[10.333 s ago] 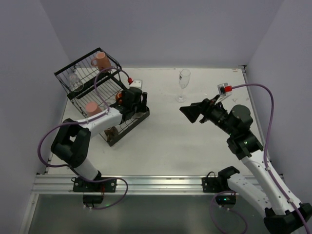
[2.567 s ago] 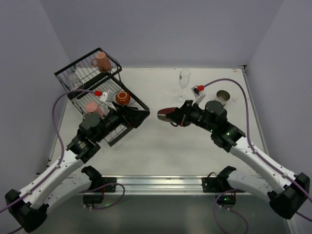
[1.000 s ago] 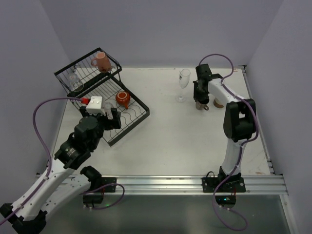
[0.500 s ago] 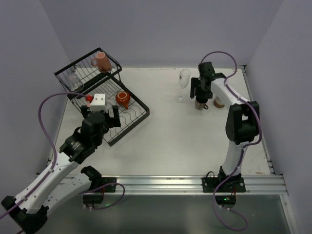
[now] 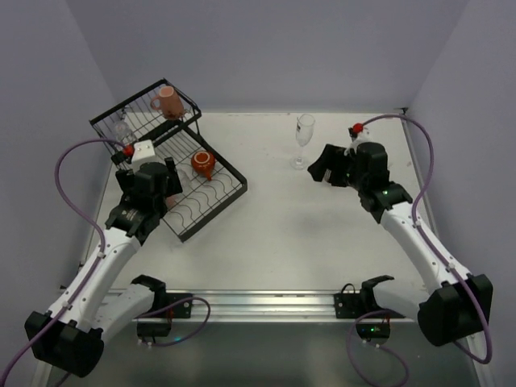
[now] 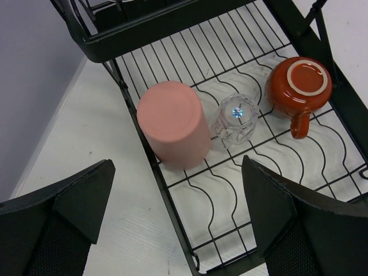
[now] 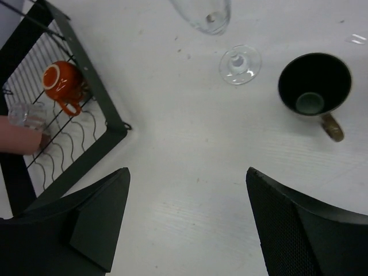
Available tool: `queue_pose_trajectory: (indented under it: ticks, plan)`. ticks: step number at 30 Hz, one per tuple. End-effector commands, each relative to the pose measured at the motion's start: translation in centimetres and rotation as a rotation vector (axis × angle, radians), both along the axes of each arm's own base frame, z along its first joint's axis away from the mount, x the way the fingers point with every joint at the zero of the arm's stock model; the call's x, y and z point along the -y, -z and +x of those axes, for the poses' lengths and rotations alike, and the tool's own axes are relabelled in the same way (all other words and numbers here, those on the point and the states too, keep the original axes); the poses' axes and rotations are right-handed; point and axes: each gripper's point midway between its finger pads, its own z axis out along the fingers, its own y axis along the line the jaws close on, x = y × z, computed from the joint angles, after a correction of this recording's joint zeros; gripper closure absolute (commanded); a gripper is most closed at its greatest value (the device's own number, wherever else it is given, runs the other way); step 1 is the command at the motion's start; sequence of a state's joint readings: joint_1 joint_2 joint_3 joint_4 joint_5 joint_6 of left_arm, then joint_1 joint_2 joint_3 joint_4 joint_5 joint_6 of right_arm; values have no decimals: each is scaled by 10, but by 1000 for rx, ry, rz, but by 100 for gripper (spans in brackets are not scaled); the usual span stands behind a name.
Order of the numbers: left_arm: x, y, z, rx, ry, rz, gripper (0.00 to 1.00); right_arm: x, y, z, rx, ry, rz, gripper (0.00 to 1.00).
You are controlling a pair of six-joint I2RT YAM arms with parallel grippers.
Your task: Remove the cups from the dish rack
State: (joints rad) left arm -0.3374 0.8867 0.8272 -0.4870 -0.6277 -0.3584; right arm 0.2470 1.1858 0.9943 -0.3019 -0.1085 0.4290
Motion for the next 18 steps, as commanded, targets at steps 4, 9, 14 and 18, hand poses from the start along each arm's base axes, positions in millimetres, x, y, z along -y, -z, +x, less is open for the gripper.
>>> queue_pose_trajectory:
  ticks: [4,9,14,18]
  plan:
    - [-3,-3,20,50,-87,-92,0,-65,-25,-42,142,-216,192,16]
    - [-5,22,31,17,-148,-99,0,-79,-40,-66,183,-306,257,17]
    - [-19,30,38,38,-237,-57,2,-86,-46,-80,198,-360,296,18]
    - [-27,44,46,9,-272,-40,5,-90,-50,-88,198,-396,314,19]
